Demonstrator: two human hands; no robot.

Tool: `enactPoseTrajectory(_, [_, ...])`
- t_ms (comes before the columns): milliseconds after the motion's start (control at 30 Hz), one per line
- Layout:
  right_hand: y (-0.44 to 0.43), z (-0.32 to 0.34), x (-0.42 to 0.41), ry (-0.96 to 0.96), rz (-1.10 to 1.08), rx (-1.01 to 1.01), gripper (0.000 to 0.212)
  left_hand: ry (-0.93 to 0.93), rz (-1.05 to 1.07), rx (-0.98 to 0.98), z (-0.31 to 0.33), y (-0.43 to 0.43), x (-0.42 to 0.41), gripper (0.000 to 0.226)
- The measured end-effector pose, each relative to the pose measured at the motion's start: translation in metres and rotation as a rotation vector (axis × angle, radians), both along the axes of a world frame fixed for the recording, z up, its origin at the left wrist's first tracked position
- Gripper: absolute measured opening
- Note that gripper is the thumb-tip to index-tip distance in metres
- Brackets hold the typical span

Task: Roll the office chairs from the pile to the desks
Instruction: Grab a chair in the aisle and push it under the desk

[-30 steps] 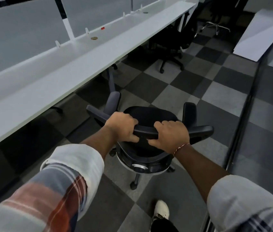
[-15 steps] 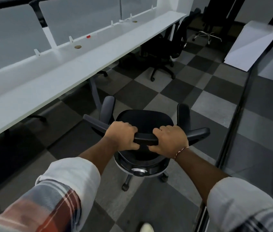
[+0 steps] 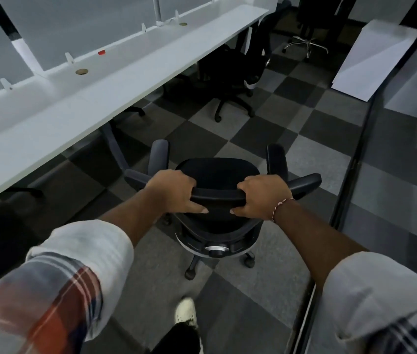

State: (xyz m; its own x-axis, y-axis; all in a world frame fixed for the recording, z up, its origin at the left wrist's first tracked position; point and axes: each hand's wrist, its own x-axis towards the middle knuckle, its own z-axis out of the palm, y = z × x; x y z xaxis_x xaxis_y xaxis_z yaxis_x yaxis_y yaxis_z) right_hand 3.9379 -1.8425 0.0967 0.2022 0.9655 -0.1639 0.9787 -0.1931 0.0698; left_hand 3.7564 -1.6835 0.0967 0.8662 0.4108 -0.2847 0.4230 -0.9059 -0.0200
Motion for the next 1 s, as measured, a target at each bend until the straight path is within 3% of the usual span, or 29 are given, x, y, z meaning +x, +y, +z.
enactPoseTrajectory(333, [0.073,0.000,0.109,0.066,-0.118,-0.106,0.033,-0.074,-0.012,0.083,-0.010,0.071,0.117,0.054])
enactPoseTrajectory(500, [0.109,-0.003,0.164,-0.004,-0.182,-0.087,0.024,-0.120,-0.020,0.043,-0.011,0.110,0.182,0.052])
enactPoseTrajectory(1000, [0.207,-0.010,0.358,0.030,-0.147,0.001,0.036,-0.133,-0.013,0.069,-0.012,0.211,0.371,0.051])
